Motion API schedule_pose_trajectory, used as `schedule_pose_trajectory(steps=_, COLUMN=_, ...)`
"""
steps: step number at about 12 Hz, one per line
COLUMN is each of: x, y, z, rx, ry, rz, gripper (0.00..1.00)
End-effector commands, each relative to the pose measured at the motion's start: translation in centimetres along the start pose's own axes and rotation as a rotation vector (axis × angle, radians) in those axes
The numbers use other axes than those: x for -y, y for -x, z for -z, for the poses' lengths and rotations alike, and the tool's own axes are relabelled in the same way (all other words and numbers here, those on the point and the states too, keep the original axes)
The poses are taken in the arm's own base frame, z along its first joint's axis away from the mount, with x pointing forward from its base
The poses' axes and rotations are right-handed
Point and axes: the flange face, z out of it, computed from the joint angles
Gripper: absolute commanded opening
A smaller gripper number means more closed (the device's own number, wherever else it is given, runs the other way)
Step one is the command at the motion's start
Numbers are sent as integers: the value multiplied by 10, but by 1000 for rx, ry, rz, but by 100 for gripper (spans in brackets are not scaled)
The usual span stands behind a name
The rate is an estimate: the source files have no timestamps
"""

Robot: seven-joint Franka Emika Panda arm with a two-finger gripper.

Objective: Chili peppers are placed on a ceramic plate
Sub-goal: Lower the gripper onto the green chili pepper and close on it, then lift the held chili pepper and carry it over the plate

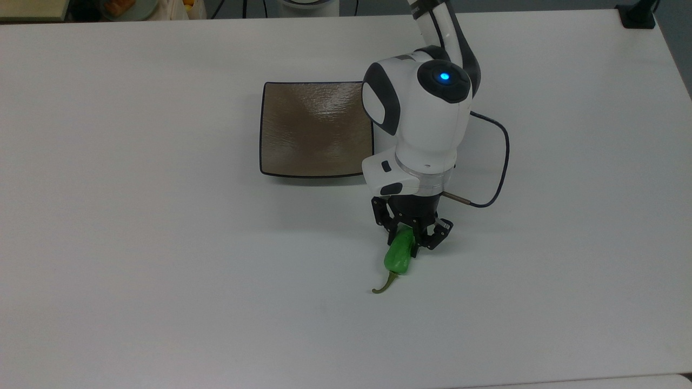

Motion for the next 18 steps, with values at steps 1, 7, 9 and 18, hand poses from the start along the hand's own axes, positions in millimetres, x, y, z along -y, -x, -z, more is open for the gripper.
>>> schedule_pose_trajectory(steps=1, x=5, y=-2, z=-3, rx=-37, ry=-30, rz=-10, gripper=29)
schedule_pose_trajectory(steps=7, x=-8, y=-23, z=16, rx=-49, ry=-37, rz=-35, gripper=30)
schedule_pose_trajectory(steps=9, x=-7, y=-26, z=37, rx=-33, ry=-67, rz=-3, gripper=30)
schedule_pose_trajectory(steps=18, x=-54, y=-32, z=126, rx=179, ry=5, rz=231, gripper=30)
